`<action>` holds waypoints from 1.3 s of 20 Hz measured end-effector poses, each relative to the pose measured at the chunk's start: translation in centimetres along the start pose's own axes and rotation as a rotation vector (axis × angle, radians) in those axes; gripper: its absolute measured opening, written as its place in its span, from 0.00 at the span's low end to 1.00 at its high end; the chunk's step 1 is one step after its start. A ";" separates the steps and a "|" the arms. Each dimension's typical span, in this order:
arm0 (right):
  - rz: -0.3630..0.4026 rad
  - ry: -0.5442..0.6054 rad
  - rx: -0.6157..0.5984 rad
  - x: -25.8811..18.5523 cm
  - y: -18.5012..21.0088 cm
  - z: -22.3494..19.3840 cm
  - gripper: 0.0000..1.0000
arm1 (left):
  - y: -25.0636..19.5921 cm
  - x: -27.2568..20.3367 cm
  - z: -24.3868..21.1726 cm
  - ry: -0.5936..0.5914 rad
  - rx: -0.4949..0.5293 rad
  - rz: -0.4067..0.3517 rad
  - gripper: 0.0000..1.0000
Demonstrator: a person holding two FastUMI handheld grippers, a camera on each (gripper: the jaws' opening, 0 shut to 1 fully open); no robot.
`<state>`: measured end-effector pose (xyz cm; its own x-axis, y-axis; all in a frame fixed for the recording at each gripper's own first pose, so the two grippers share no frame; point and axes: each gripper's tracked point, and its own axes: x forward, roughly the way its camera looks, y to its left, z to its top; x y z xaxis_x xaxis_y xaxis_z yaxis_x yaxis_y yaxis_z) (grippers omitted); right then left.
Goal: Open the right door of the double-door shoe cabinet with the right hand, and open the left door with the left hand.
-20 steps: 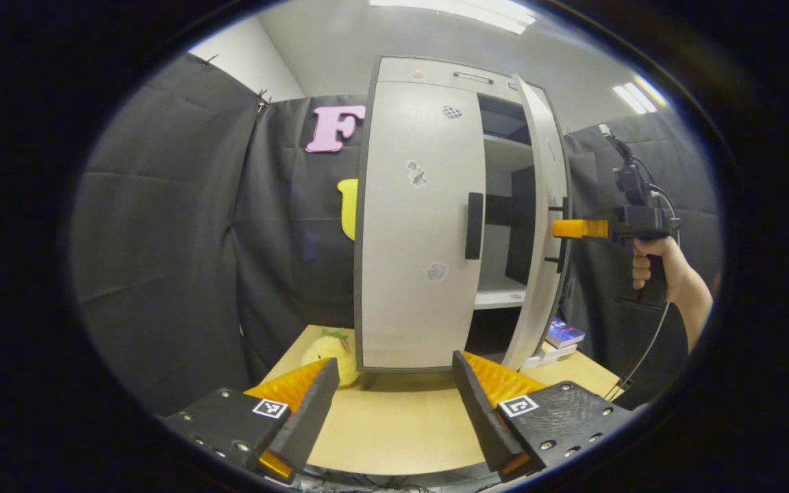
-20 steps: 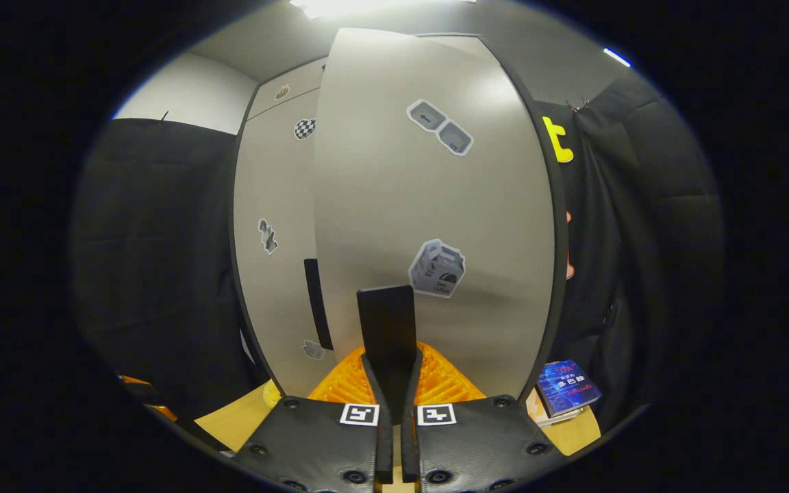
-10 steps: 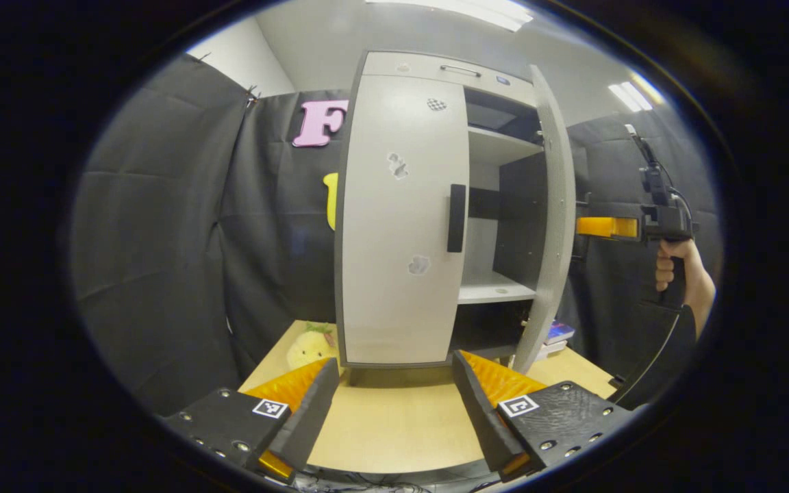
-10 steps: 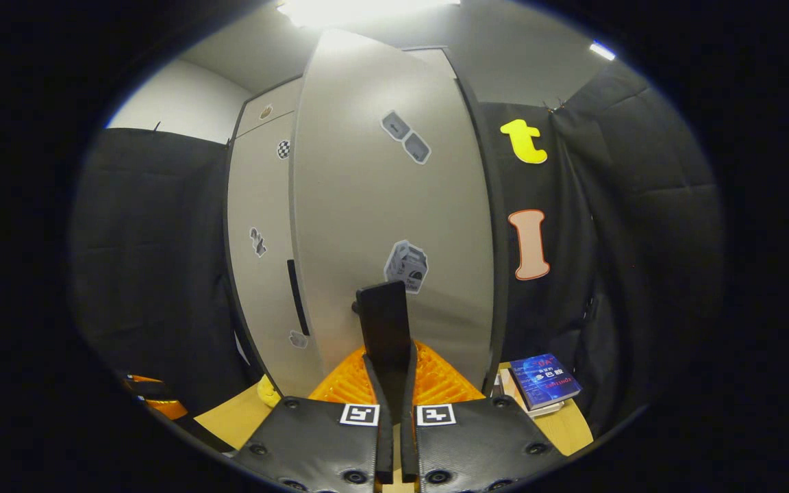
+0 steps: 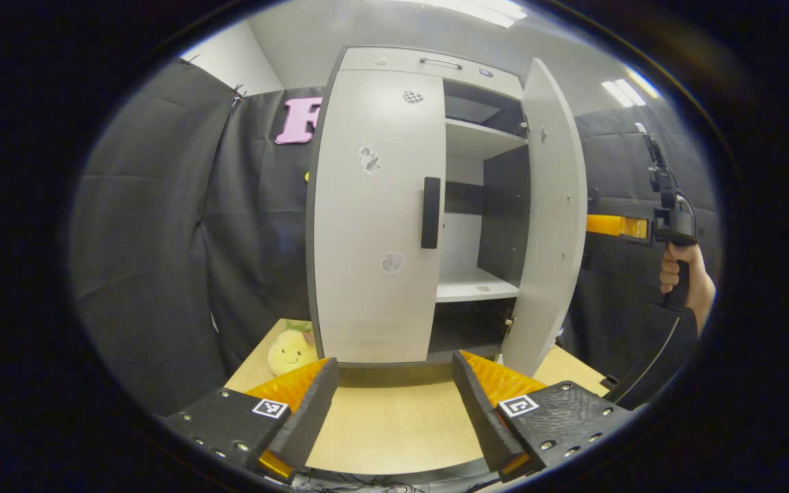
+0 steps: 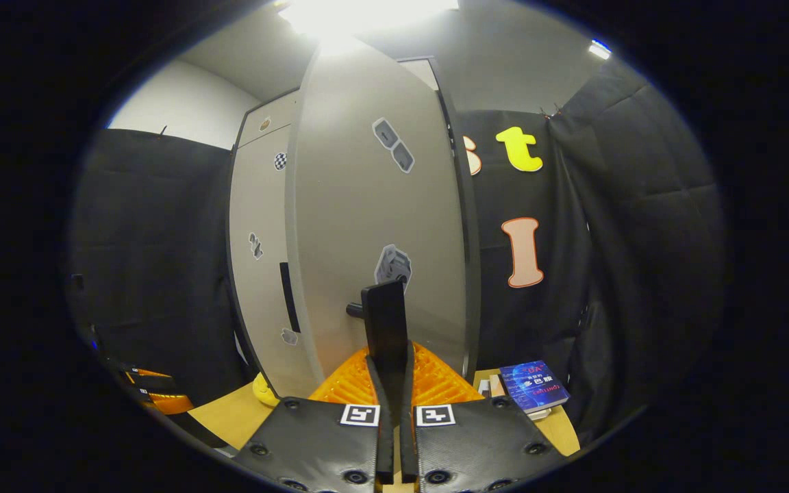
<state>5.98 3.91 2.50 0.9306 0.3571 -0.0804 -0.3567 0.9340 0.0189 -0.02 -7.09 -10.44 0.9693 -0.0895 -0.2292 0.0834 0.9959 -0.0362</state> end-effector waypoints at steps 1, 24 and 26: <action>0.010 0.005 -0.005 0.0 -0.2 0.0 0.05 | -0.3 -0.1 -0.2 0.001 -0.003 0.010 0.94; 0.076 0.038 0.028 -1.9 -9.7 0.7 0.05 | -6.8 -2.8 0.0 0.047 -0.079 0.304 0.95; 0.059 0.044 0.055 -1.7 -9.6 0.6 0.01 | -5.9 -3.3 0.1 0.047 -0.057 0.303 0.94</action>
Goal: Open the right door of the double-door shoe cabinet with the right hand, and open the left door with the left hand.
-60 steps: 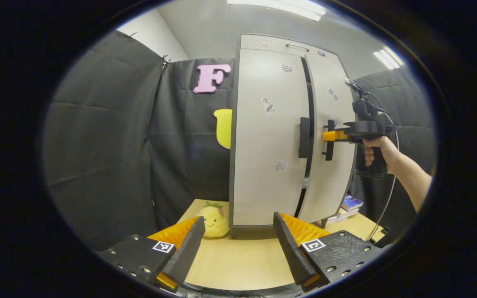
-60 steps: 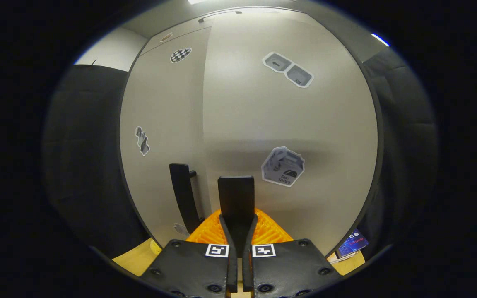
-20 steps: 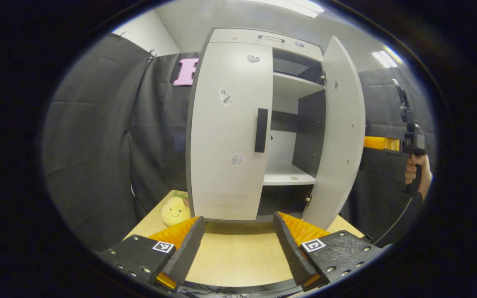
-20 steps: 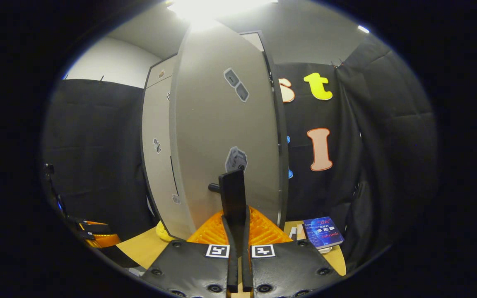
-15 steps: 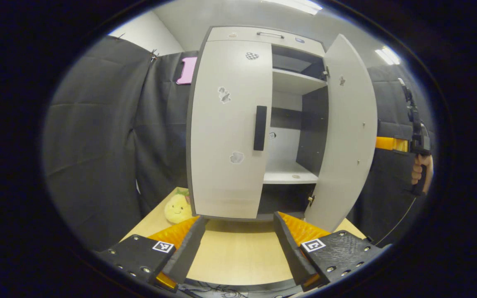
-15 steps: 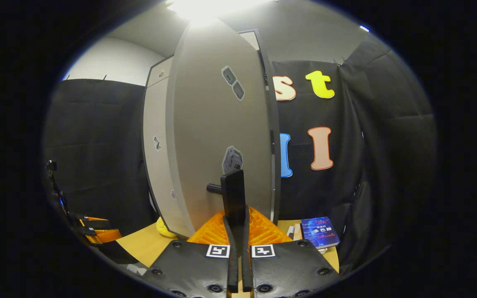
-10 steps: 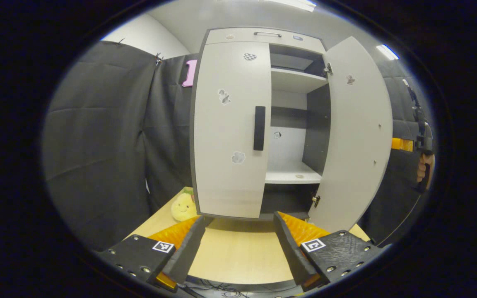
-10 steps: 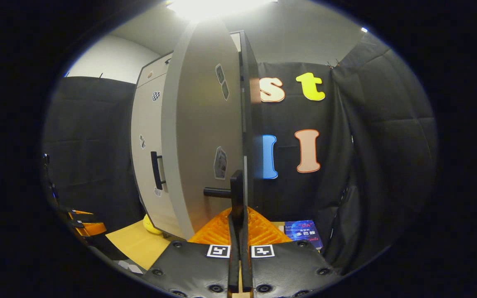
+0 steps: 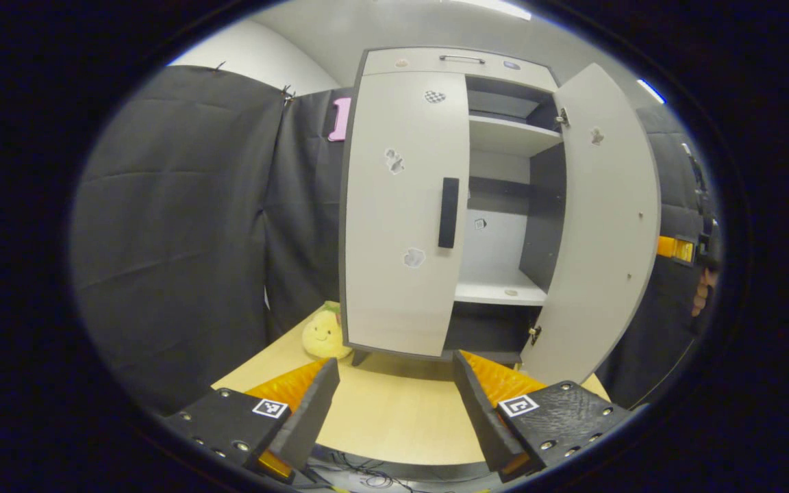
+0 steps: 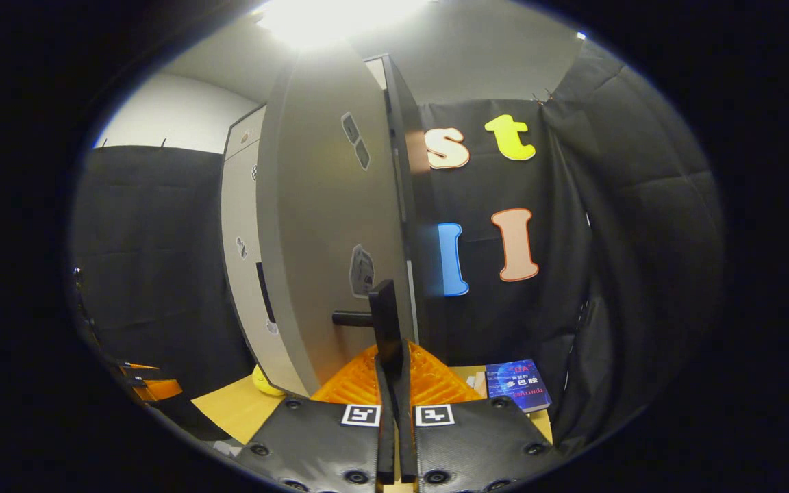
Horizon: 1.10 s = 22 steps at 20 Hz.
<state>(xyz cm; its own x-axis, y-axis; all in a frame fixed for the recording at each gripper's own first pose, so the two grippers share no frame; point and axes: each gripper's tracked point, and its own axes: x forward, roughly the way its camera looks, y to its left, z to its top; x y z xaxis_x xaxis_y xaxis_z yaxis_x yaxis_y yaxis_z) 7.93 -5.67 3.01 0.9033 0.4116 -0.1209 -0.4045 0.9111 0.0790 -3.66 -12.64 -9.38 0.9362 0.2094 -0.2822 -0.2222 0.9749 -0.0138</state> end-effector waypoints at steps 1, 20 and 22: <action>-0.011 -0.003 0.014 0.1 -0.2 0.0 0.05 | 0.3 -0.1 0.1 0.004 0.011 -0.003 0.95; -0.567 0.054 0.113 -10.4 -9.1 -3.6 0.57 | 2.7 8.9 12.1 -0.257 0.010 -0.218 0.94; -0.652 0.011 0.115 -10.2 -11.5 -2.8 1.00 | 1.0 11.1 13.4 -0.267 0.008 -0.233 0.95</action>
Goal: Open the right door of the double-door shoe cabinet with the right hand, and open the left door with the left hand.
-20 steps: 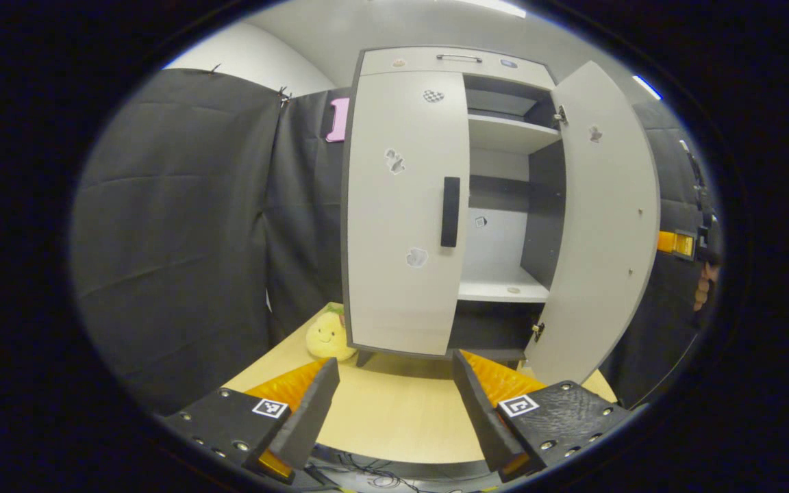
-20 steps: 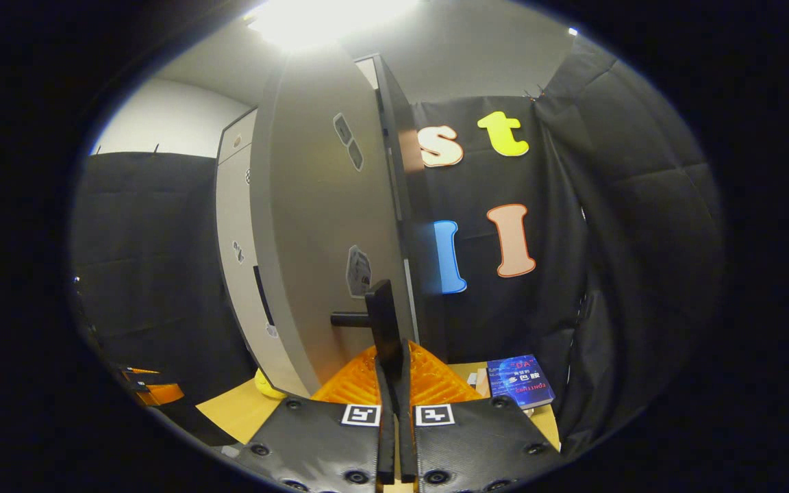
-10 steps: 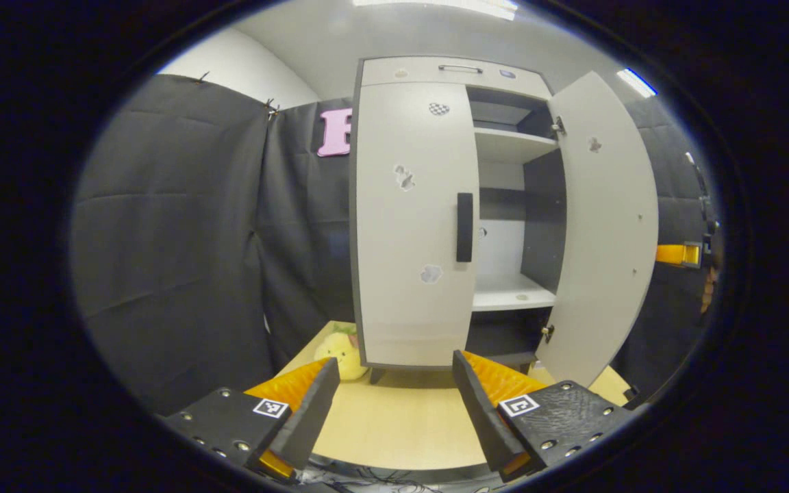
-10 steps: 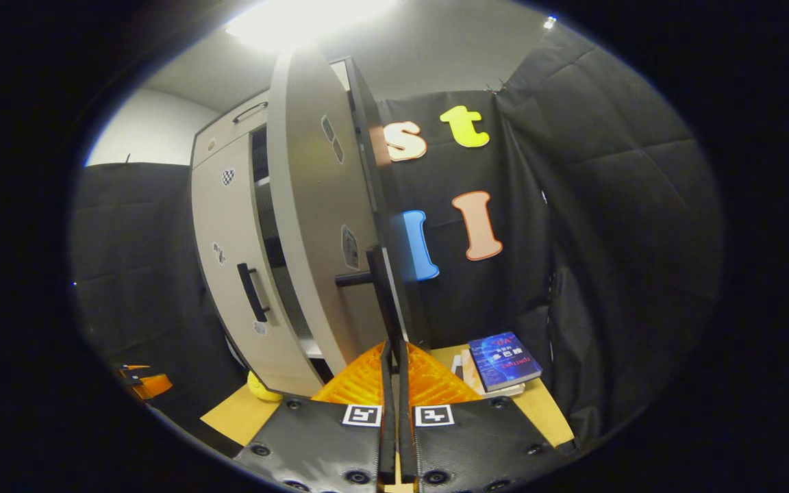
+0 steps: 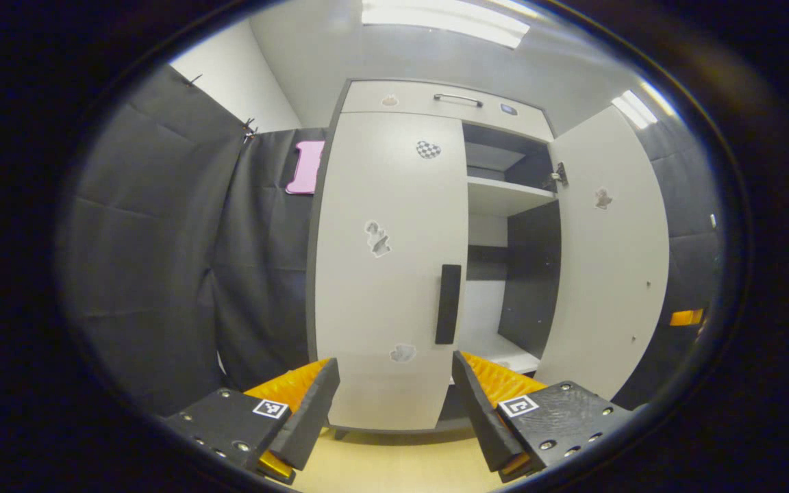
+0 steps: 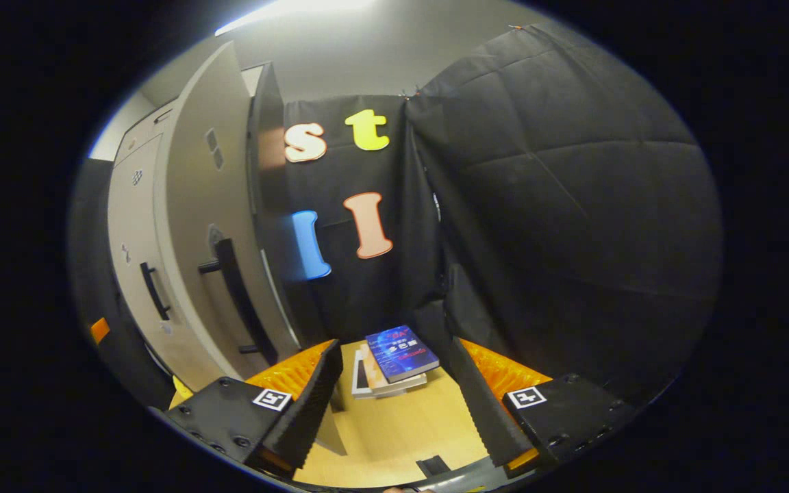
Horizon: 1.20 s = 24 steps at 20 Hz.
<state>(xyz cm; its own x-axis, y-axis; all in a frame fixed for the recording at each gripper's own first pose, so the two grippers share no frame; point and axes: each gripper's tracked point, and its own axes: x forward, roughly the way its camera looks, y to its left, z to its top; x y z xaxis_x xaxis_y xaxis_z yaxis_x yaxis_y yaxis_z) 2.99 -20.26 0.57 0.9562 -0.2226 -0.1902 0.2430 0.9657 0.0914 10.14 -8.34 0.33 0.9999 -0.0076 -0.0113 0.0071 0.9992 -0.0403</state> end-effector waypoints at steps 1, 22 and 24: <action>-0.025 -0.010 0.010 1.3 -0.4 0.4 0.98 | -0.6 1.3 0.3 -0.001 -0.003 -0.008 0.95; 0.074 0.028 -0.022 17.5 0.1 -0.8 0.98 | -7.2 19.4 0.9 -0.023 -0.023 0.076 0.51; 0.099 0.029 -0.037 18.6 0.5 -0.6 0.98 | -7.3 19.6 0.3 -0.004 -0.068 0.087 0.40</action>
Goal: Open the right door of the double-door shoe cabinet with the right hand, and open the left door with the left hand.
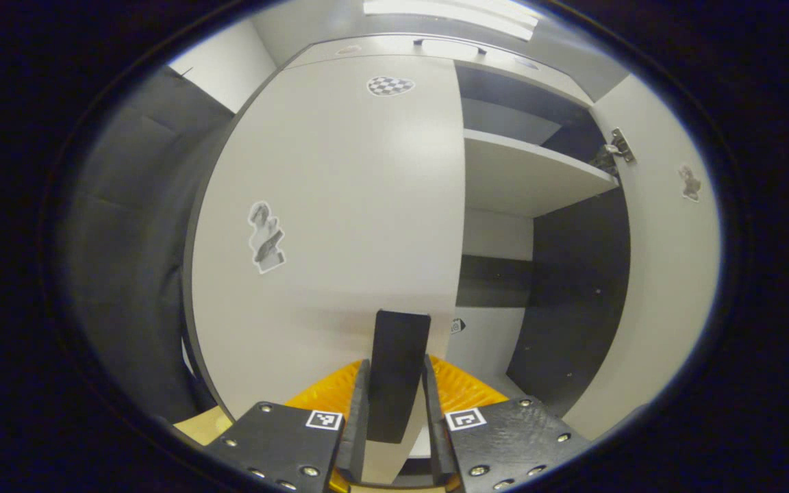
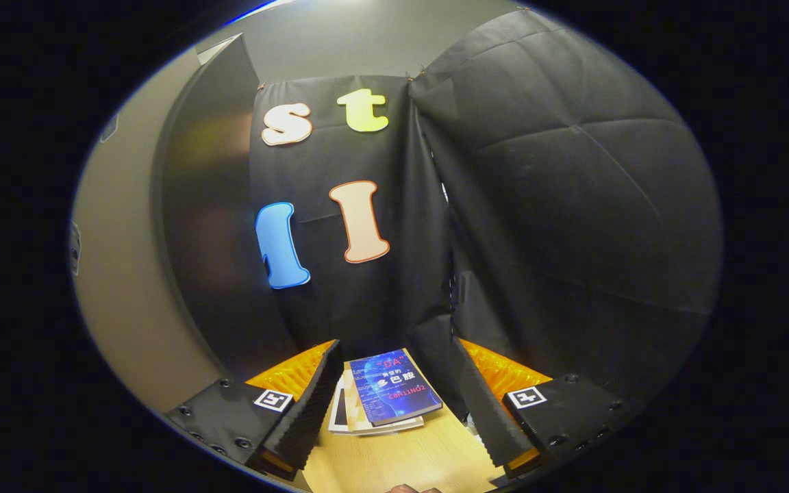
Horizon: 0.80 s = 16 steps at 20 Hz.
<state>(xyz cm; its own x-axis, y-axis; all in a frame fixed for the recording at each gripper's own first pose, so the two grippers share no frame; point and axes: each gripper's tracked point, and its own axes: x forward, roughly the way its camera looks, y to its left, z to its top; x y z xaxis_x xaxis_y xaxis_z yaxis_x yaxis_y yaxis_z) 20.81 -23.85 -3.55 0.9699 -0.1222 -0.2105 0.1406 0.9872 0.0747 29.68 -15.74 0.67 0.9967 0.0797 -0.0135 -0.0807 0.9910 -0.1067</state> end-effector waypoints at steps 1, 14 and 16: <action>0.010 0.004 -0.007 0.7 0.0 0.1 0.98 | 0.3 -0.1 -0.4 0.011 0.003 0.014 0.40; 0.055 -0.050 0.020 1.1 -0.3 0.5 0.92 | 0.3 -0.3 -0.5 -0.008 0.060 0.050 0.06; 0.044 -0.039 0.027 0.4 -0.6 -0.3 0.92 | 0.4 -0.4 -0.5 -0.010 0.058 0.047 0.06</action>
<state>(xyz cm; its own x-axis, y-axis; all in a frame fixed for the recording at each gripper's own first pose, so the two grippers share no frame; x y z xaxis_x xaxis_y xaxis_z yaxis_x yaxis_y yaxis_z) 21.01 -24.51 -3.94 0.9823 -0.0827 -0.1682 0.1021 0.9887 0.1099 29.29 -15.47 0.14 0.9918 0.1272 -0.0075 -0.1274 0.9907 -0.0485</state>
